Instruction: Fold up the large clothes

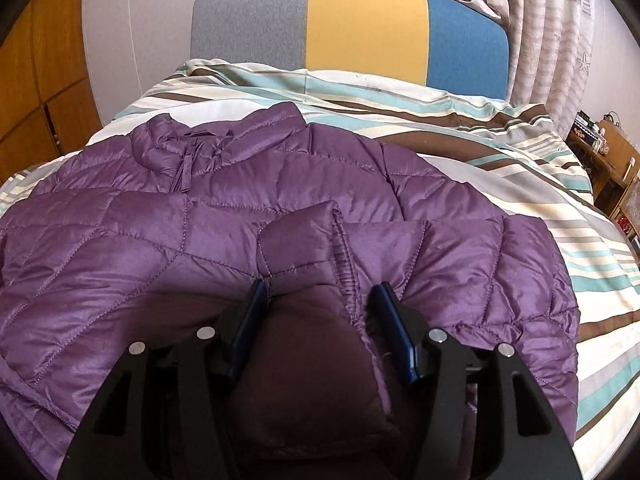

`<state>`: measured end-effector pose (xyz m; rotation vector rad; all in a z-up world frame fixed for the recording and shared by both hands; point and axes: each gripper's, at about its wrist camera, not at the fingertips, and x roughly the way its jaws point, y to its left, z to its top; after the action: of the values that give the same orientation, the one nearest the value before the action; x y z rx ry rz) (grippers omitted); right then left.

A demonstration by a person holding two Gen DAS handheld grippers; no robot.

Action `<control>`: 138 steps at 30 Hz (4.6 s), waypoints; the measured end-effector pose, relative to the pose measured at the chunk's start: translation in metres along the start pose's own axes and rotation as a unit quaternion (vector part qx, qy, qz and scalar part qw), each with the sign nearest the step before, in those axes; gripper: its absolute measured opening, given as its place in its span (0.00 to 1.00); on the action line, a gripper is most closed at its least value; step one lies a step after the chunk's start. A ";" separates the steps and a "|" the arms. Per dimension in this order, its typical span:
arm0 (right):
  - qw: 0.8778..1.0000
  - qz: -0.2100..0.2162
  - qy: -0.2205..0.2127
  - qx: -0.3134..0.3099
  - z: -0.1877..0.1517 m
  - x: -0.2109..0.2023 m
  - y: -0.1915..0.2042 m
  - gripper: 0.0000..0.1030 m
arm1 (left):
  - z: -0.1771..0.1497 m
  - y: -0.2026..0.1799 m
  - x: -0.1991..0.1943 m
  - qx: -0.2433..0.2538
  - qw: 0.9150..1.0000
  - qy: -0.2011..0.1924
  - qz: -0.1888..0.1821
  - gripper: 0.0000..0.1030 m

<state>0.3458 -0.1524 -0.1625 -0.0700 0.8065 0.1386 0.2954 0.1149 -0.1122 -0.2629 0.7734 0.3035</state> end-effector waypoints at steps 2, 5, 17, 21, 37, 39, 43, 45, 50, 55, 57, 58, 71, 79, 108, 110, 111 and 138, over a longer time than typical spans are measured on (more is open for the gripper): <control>1.000 0.002 0.000 0.001 0.000 0.001 -0.001 0.55 | 0.003 0.004 0.026 0.013 0.999 0.027 0.027 0.72; 1.000 0.002 -0.001 -0.003 -0.001 0.000 0.000 0.57 | -0.003 0.014 0.046 0.011 0.999 0.033 0.016 0.73; 1.000 -0.009 -0.002 -0.012 -0.004 0.002 0.004 0.58 | -0.009 0.002 0.025 0.066 0.994 0.028 0.079 0.94; 1.000 -0.009 -0.003 -0.011 -0.004 0.001 0.004 0.58 | -0.020 -0.003 -0.021 0.020 0.998 -0.026 0.048 0.94; 1.000 -0.011 -0.004 -0.009 -0.005 0.001 0.003 0.60 | -0.037 -0.077 0.041 0.081 0.995 0.050 -0.021 0.97; 1.000 -0.009 -0.005 -0.007 -0.005 0.001 0.002 0.60 | -0.037 -0.076 0.041 0.077 0.996 0.047 -0.025 0.97; 1.000 0.001 -0.020 0.005 -0.005 -0.006 -0.003 0.61 | -0.036 -0.074 0.039 0.075 0.996 0.043 -0.026 0.97; 0.998 -0.002 -0.061 0.008 -0.006 -0.024 -0.004 0.61 | -0.039 -0.073 0.037 0.072 0.996 0.041 -0.029 0.97; 0.993 0.049 -0.102 -0.022 0.001 -0.058 0.015 0.61 | -0.043 -0.073 0.035 0.073 0.996 0.039 -0.026 0.97; 0.995 0.082 -0.052 -0.027 0.011 -0.035 0.039 0.61 | -0.043 -0.073 0.035 0.072 0.996 0.038 -0.027 0.97; 0.997 0.068 -0.017 -0.025 0.005 -0.013 0.040 0.61 | -0.043 -0.073 0.035 0.072 0.996 0.038 -0.027 0.97; 0.997 0.071 -0.013 -0.019 0.004 -0.009 0.039 0.62 | -0.043 -0.073 0.035 0.073 0.996 0.038 -0.027 0.97; 0.998 0.056 -0.016 -0.027 -0.001 -0.005 0.046 0.65 | -0.043 -0.073 0.035 0.074 0.996 0.037 -0.024 0.97; 0.998 0.052 -0.018 -0.028 -0.002 -0.005 0.045 0.66 | -0.043 -0.073 0.035 0.074 0.996 0.036 -0.024 0.97; 0.998 0.061 -0.007 -0.026 0.000 -0.003 0.041 0.69 | -0.005 0.010 0.043 0.029 0.998 0.045 0.024 0.97; 0.997 0.076 0.005 -0.024 0.004 -0.005 0.038 0.79 | -0.010 0.013 0.028 0.047 0.998 0.047 0.023 0.97; 0.996 0.083 0.014 -0.024 0.006 -0.009 0.034 0.84 | -0.015 0.017 0.016 0.058 0.997 0.045 0.025 0.97; 0.985 0.103 0.123 0.060 -0.193 -0.231 -0.145 0.71 | -0.203 0.119 -0.164 0.037 0.987 0.042 -0.148 0.91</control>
<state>0.0724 -0.3407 -0.1274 0.1121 1.0674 0.2807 0.0115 0.1273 -0.1480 -0.3168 0.8144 -0.0161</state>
